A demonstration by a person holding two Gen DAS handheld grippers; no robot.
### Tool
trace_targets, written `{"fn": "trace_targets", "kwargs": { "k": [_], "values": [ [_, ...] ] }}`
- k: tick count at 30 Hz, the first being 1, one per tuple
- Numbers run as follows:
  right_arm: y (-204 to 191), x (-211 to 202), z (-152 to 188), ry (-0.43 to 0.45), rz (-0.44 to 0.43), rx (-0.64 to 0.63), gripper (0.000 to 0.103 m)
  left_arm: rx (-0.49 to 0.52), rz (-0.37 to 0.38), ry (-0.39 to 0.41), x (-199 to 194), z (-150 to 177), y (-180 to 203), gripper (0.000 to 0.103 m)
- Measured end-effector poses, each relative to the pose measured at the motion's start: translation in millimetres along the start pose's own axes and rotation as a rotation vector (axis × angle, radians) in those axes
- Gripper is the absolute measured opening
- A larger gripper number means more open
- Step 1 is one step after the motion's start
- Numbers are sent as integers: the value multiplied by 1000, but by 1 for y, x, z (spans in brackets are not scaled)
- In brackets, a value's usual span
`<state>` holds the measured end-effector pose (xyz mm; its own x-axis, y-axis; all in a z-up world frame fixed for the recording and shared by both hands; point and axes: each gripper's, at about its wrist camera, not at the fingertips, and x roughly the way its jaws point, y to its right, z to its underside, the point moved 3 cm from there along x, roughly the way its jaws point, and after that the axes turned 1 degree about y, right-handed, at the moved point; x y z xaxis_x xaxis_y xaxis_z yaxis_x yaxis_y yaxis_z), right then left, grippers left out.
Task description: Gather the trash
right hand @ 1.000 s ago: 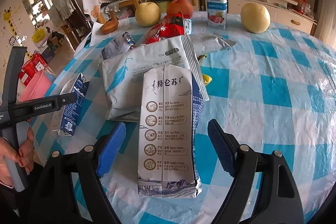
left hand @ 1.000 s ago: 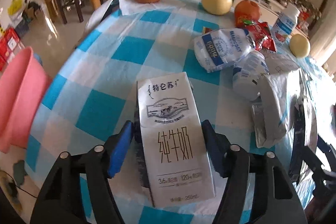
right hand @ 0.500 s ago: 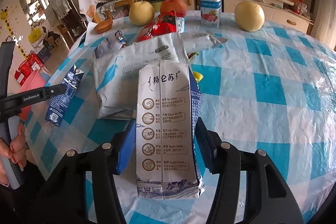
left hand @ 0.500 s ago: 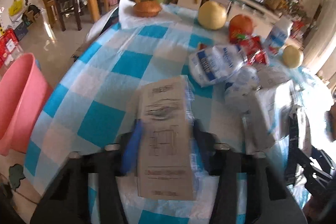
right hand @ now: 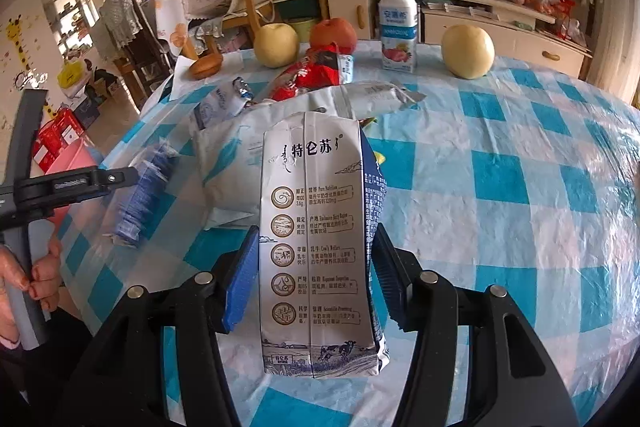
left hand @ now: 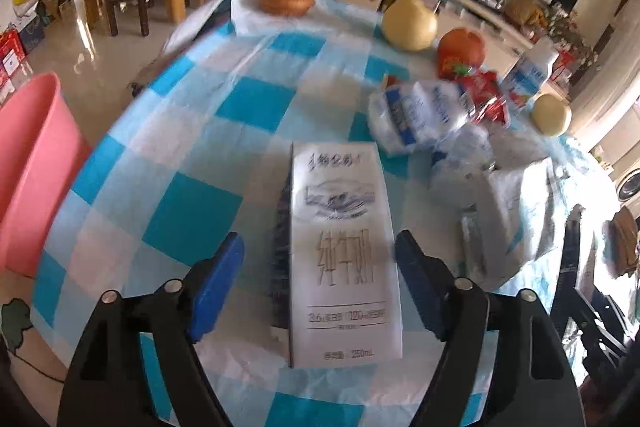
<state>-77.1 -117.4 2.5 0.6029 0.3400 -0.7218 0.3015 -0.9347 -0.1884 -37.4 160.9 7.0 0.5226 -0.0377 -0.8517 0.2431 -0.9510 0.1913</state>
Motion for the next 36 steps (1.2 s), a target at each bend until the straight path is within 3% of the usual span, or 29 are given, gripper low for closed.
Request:
{"fn": "trace_targets", "kwargs": {
  "k": [2, 5, 19, 24, 27, 30, 33, 36],
  "values": [
    [-2, 1, 0, -2, -2, -8, 56, -28, 9, -37, 10, 3, -2, 79],
    [-3, 1, 0, 1, -4, -14, 56, -41, 2, -35, 15, 3, -1, 67],
    [-20, -9, -1, 23, -80, 20, 56, -77, 29, 65, -13, -7, -7, 66],
    [-5, 0, 5, -15, 59, 34, 56, -92, 41, 89, -22, -12, -14, 66],
    [17, 11, 12, -83, 135, 97, 58, -94, 37, 105, -26, -15, -17, 66],
    [25, 5, 10, -56, 191, 156, 77, -83, 21, 131, -31, -17, -17, 66],
    [16, -9, 2, 1, 158, 211, 79, -80, 13, 153, -35, -20, -17, 66],
    [-6, -15, -7, 37, 58, 258, 79, -72, -8, 177, -39, -23, -18, 66]
  ]
}}
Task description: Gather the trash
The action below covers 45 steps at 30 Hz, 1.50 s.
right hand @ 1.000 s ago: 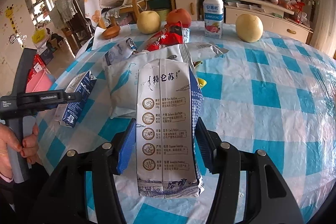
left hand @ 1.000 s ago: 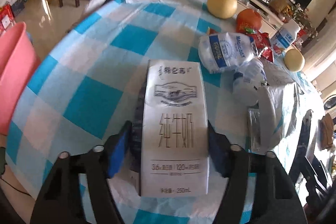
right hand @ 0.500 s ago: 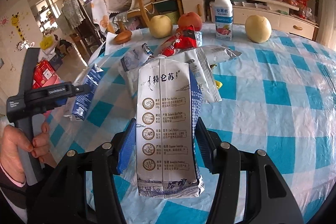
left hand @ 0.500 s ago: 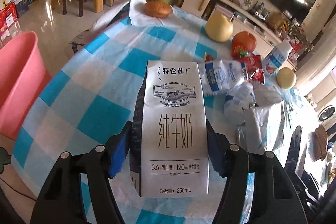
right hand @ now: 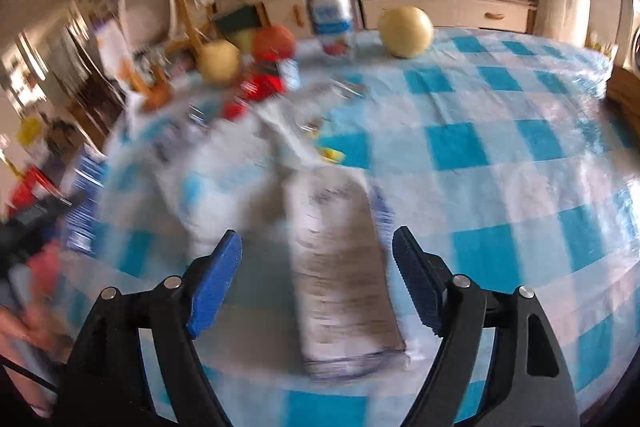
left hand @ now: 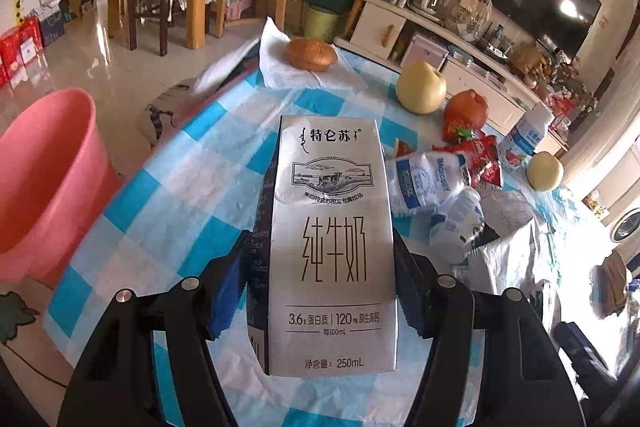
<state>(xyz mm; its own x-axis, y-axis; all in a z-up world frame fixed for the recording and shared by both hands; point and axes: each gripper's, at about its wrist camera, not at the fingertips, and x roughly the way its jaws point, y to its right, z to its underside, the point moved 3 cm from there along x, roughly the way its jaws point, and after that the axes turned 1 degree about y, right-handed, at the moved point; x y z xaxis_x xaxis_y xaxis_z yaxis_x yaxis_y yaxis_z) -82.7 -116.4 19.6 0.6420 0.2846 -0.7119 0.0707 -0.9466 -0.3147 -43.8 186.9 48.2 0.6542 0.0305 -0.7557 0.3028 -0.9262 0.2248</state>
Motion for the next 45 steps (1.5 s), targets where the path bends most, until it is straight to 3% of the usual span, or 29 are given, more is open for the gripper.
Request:
{"fn": "trace_targets", "kwargs": {
  "k": [5, 9, 13, 19, 25, 30, 32, 35, 37, 38, 39, 41, 42, 43, 45],
  "values": [
    [-35, 27, 10, -134, -162, 105, 79, -16, 14, 16, -5, -6, -6, 66],
    [-34, 54, 10, -185, -134, 228, 79, -1, 1, 32, -7, -8, -9, 66],
    [-30, 65, -12, -135, -112, 343, 80, -10, 8, 41, -9, -12, -13, 66],
    [-27, 84, -33, -88, -6, 459, 96, -45, 24, 38, -8, -16, -21, 66],
    [-26, 91, -42, -15, 83, 434, 98, -71, 37, 33, -6, -19, -29, 66],
    [-27, 93, -40, 26, 82, 364, 95, -77, 41, 28, -5, -19, -32, 66],
    [-31, 89, -40, 53, 75, 306, 86, -82, 40, 25, -6, -18, -32, 66],
    [-44, 84, -45, 73, 71, 173, 51, -89, 45, 24, -7, -18, -34, 66],
    [-48, 87, -45, 42, 57, 138, 10, -88, 45, 24, -7, -17, -34, 66],
    [-46, 89, -44, 22, 48, 146, 8, -88, 46, 23, -7, -16, -33, 66],
    [-43, 86, -42, 24, 44, 175, 9, -89, 44, 24, -7, -17, -34, 66],
    [-37, 80, -38, 41, 85, 219, 41, -92, 43, 24, -7, -17, -34, 66],
    [-34, 79, -36, 41, 93, 249, 86, -91, 43, 24, -7, -17, -34, 66],
    [-29, 76, -33, 46, 103, 286, 97, -94, 43, 23, -7, -16, -34, 66],
    [-22, 76, -28, 35, 79, 368, 97, -99, 47, 19, -7, -15, -33, 66]
  ]
}}
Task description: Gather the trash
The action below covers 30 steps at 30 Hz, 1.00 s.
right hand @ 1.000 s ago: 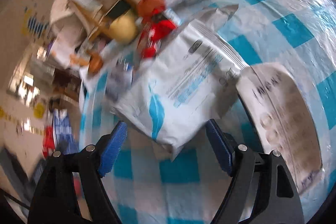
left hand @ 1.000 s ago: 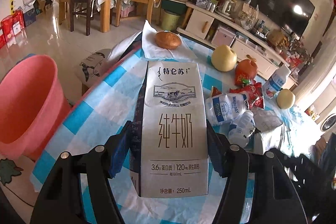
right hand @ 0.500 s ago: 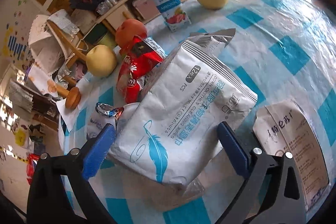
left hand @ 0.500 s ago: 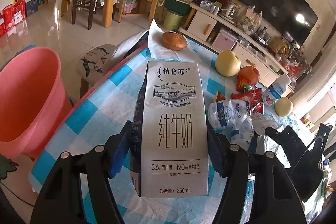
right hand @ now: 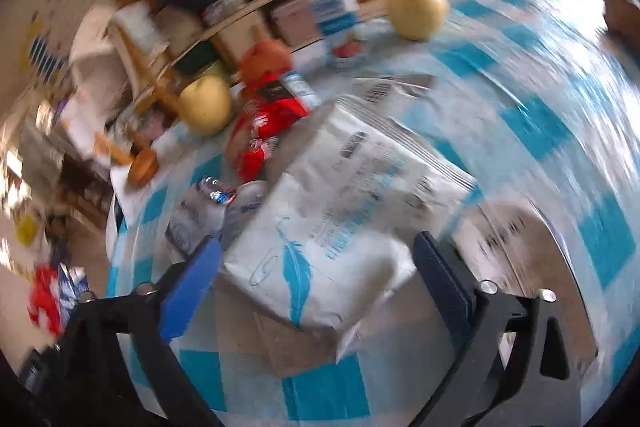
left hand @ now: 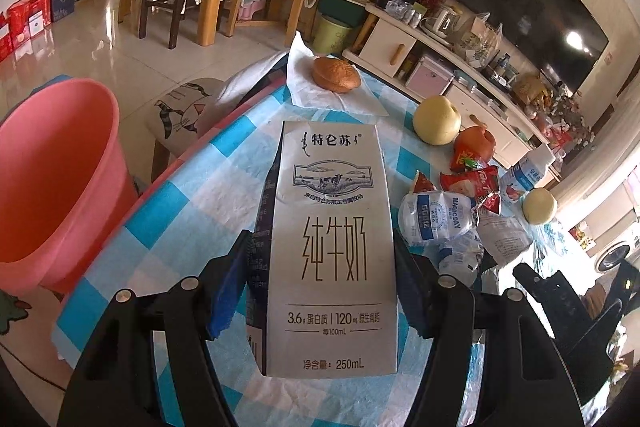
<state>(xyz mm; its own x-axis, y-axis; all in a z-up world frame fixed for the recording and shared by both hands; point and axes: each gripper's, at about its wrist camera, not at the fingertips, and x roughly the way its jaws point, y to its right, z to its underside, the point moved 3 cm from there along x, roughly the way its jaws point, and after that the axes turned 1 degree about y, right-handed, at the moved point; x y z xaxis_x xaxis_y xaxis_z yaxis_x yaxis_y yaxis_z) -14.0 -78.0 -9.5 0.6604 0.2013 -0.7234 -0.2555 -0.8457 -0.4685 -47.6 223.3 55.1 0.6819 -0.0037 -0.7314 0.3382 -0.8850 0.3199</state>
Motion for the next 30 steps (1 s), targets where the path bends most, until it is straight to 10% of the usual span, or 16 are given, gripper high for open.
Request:
{"fn": "trace_targets", "kwargs": {
  "k": [12, 22, 30],
  "values": [
    [3, 36, -22, 19, 94, 98, 99, 14, 6, -11, 3, 3, 4, 63],
    [18, 17, -15, 39, -9, -36, 62, -9, 28, -144, 26, 14, -7, 64],
    [22, 1, -14, 25, -89, -107, 46, 47, -37, -236, 33, 27, -16, 84]
  ]
}}
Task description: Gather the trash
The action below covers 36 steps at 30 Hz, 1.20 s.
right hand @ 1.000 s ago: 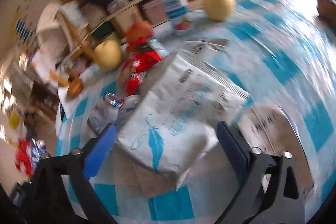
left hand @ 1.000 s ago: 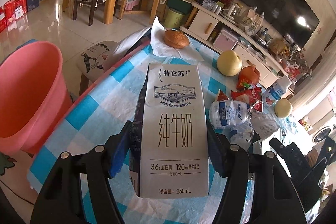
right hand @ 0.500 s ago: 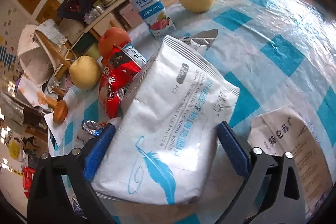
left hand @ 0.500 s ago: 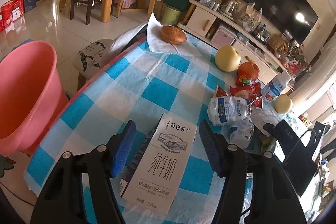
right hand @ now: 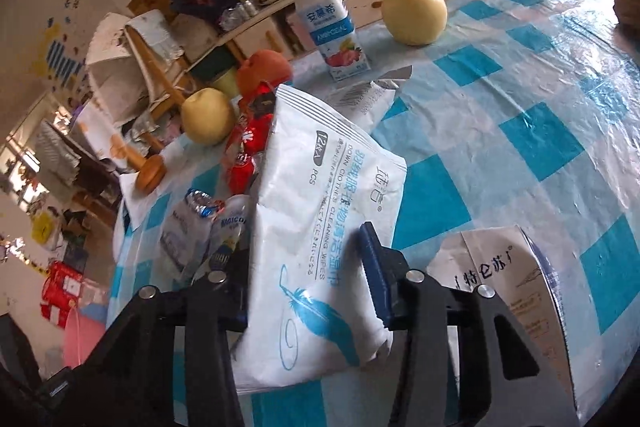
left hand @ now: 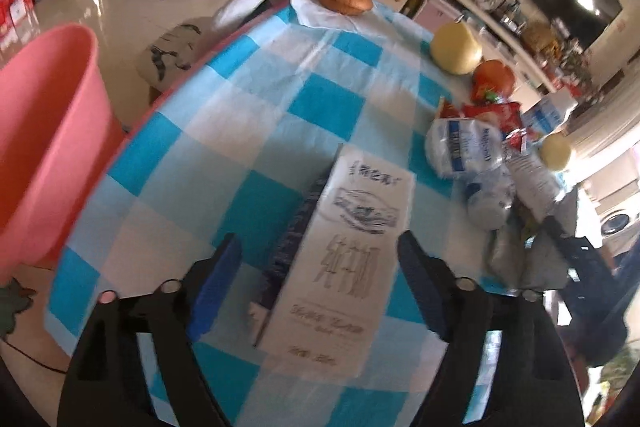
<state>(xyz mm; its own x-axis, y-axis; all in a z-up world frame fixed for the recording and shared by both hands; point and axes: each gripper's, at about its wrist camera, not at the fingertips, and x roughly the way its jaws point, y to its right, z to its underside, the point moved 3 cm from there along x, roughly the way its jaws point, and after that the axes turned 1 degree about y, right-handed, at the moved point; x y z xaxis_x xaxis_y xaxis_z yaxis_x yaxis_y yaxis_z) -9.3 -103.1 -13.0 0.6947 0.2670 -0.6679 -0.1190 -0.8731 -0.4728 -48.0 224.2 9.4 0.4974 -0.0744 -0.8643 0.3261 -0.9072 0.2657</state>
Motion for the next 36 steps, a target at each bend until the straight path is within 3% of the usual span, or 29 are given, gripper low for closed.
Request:
{"fn": "trace_targets", "kwargs": {
  "k": [3, 5, 6, 7, 10, 12, 15, 16, 17, 21, 22, 30, 36],
  "values": [
    [-3, 0, 4, -22, -5, -49, 49, 27, -43, 0, 4, 3, 1, 86],
    [-2, 4, 7, -44, -2, -50, 57, 61, -54, 17, 4, 5, 8, 88],
    [-1, 6, 8, -48, 11, -47, 68, 80, -56, 24, 3, 5, 10, 89],
    [0, 9, 10, -52, 26, -53, 71, 102, -59, 26, 4, 6, 14, 90],
    [-8, 12, 14, -46, 59, -128, 77, 160, -33, -9, 10, 12, 28, 90],
    [-11, 13, 15, -35, 79, -161, 77, 197, -63, -38, 20, 17, 33, 90],
    [-16, 10, 16, -11, 105, -228, 64, 226, -127, -37, 28, 20, 36, 87],
    [-20, 7, 16, 0, 115, -260, 55, 230, -134, -30, 28, 20, 37, 80],
    [-22, 6, 14, 10, 124, -286, 51, 234, -140, -20, 28, 19, 38, 76],
    [-16, 3, 11, 9, 127, -297, 36, 265, -167, 15, 26, 19, 40, 42],
    [-13, 1, 10, 11, 130, -295, 32, 264, -159, 19, 25, 18, 40, 40],
    [-11, -20, 6, 42, 139, -315, 11, 240, -93, 44, 21, 16, 43, 39],
    [-14, -36, 10, 58, 134, -339, 9, 215, -52, 94, 6, 12, 43, 39]
  ]
}}
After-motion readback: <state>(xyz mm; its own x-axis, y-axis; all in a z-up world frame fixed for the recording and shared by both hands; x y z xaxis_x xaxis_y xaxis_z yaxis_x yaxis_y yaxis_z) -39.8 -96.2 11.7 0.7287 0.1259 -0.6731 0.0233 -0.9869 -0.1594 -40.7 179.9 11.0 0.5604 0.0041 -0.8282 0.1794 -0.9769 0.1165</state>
